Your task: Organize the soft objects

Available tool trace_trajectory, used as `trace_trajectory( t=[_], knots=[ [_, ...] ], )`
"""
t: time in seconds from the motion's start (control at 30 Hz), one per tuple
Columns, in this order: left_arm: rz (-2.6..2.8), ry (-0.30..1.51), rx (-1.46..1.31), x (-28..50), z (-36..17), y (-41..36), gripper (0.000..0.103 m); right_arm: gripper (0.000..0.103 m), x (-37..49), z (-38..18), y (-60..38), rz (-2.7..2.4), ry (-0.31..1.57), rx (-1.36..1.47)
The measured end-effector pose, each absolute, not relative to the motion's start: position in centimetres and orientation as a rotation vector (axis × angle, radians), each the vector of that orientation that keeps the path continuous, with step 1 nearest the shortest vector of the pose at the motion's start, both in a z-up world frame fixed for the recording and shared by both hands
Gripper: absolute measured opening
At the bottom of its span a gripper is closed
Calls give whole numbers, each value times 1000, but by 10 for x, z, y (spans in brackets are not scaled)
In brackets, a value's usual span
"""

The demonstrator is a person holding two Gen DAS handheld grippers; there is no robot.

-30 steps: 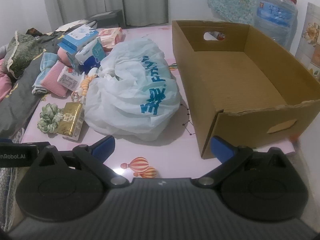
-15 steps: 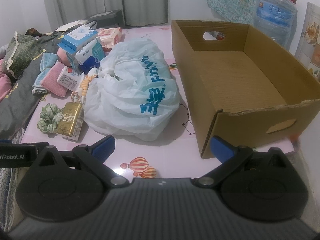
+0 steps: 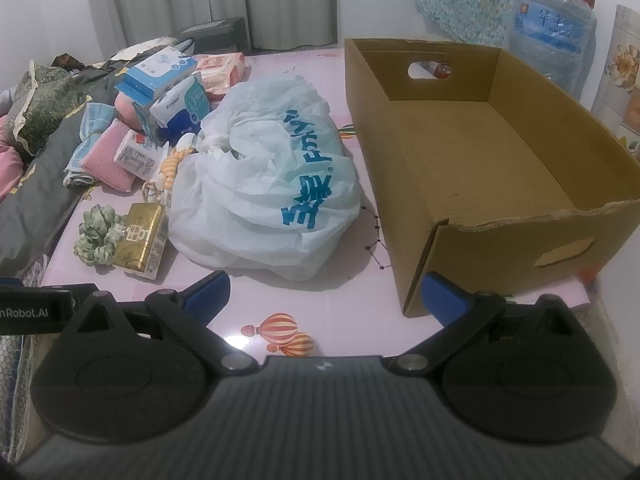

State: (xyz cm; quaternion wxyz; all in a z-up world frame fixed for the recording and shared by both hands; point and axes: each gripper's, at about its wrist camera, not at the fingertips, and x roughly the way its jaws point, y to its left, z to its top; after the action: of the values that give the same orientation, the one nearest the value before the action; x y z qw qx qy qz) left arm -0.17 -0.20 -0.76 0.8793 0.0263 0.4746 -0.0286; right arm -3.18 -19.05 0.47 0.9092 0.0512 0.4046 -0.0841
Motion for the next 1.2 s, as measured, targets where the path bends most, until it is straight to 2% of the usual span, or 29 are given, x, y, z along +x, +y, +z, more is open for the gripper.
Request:
trace_trajectory(
  t=[1.2],
  knots=[
    [-15,1008,84,3,-9,4,102,102,-31,4,-188,-147,845,114]
  ],
)
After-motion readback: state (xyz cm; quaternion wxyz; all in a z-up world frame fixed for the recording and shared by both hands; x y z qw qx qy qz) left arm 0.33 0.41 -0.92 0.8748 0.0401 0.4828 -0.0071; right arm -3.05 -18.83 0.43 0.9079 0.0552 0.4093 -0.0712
